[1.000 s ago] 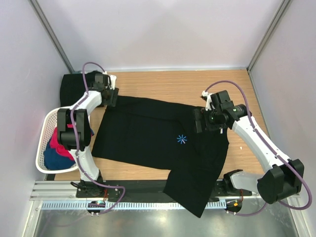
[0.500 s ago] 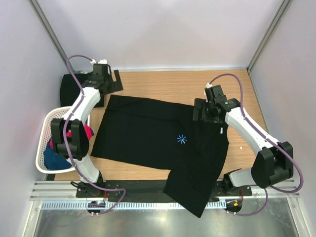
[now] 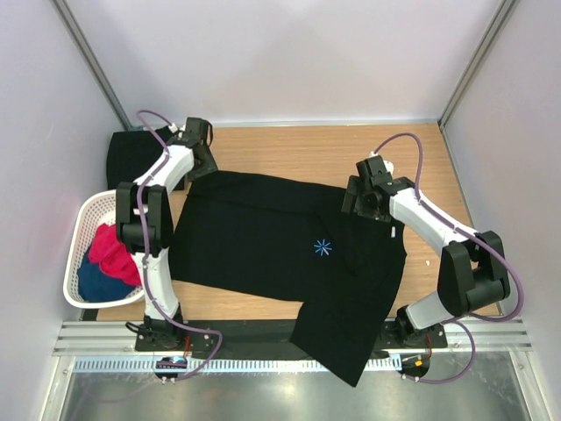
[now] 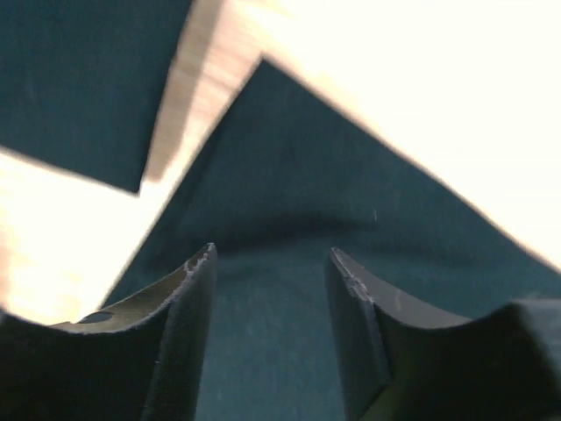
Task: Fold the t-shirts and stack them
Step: Fold the tshirt
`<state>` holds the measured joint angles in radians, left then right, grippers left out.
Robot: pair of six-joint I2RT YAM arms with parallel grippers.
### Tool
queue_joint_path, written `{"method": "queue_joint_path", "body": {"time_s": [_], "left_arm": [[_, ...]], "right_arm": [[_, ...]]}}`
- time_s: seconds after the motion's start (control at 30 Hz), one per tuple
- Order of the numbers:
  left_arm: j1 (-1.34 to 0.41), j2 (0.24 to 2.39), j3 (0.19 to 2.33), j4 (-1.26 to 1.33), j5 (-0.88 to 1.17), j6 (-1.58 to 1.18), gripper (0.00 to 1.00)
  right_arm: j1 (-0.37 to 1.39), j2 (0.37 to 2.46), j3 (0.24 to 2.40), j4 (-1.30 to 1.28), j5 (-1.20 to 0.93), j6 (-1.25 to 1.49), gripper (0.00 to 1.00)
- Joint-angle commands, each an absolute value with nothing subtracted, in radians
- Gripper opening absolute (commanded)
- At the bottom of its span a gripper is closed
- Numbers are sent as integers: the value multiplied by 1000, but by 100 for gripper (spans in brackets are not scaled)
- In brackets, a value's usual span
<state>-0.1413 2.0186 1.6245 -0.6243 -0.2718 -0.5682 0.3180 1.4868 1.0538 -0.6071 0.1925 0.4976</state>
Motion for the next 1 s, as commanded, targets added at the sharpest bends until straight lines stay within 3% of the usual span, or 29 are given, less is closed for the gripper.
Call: {"method": "queue_joint_path", "body": {"time_s": [0.0,0.4,0.97], "left_arm": [[-114,2055,1719,-637,-304,-500,52],[-81,2206,1786,-594,-222,-494,43],[-66,2388,2040,-661,-359,-508,41]], "right_arm": [[316,1521,1043,-598,273,554,85],[307,1629,1062,-615,314,584,84],[298,1690,1012,-647,388,568,84]]}}
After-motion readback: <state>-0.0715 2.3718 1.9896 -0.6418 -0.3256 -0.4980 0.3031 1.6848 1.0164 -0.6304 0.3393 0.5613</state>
